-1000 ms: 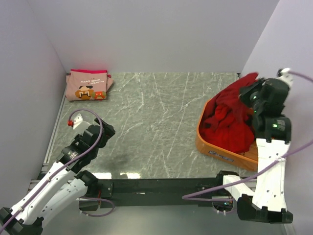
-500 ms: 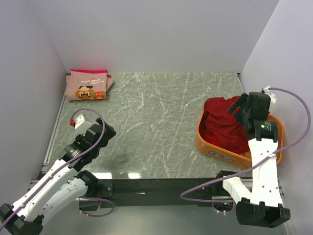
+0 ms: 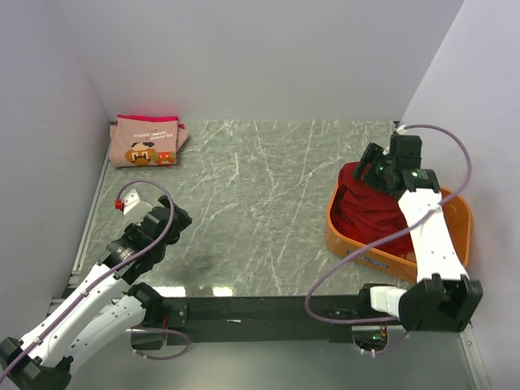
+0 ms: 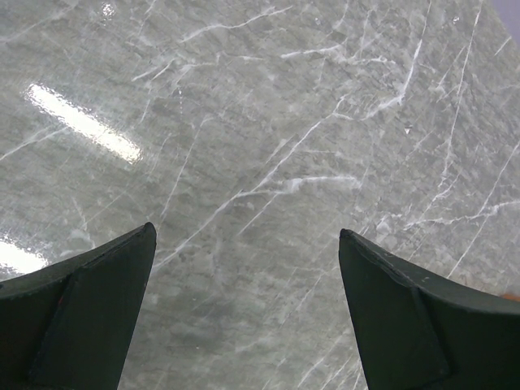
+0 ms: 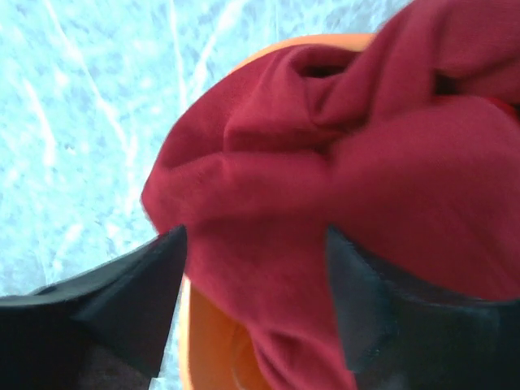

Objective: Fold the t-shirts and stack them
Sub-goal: Grab the tshirt from the pile

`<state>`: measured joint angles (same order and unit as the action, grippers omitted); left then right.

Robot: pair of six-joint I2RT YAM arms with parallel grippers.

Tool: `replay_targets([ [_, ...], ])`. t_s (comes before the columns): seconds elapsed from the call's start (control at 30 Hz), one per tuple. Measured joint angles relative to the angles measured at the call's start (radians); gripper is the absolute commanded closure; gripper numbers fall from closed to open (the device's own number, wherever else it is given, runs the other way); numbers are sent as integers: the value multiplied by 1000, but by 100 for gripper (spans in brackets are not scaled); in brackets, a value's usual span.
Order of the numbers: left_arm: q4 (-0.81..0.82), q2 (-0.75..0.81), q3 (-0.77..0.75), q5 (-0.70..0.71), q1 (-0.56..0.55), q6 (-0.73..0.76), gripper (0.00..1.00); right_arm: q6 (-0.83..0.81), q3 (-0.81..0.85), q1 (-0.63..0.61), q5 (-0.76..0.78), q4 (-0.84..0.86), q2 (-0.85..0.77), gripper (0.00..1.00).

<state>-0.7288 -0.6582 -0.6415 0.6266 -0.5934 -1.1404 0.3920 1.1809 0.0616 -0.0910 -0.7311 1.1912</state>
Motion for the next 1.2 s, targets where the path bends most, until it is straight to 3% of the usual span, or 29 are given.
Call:
replay_targets([
  [0.03,-2,0,0,0,0,-2,1,0,0,-7,1,4,26,36],
  [0.07,-3,0,0,1,0,-4,1,1,0,-14,4,8,47,53],
  [0.1,-5,-1,0,1,-1,-5,1,-3,0,-20,10,10,66,62],
  [0.3,-18,-1,0,6,-4,-9,1,10,-8,-23,55,49,74,100],
  [0.6,-40,5,0,26,-16,-32,1,-6,-6,-23,50,102,-10,100],
  [0.63,-42,7,0,26,-17,-33,1,-14,-2,-23,50,99,-17,88],
  [0.7,-48,10,0,27,-21,-35,1,-26,19,-23,65,84,-16,75],
  [0.73,-50,13,0,29,-23,-36,1,-34,36,-24,88,71,-7,59],
  [0.77,-51,13,0,30,-24,-39,1,-37,53,-25,113,58,4,50],
  [0.83,-56,15,0,34,-28,-47,1,-35,78,-24,181,42,28,37],
  [1.2,-72,15,0,63,-52,-76,1,-3,153,23,379,-24,196,30],
])
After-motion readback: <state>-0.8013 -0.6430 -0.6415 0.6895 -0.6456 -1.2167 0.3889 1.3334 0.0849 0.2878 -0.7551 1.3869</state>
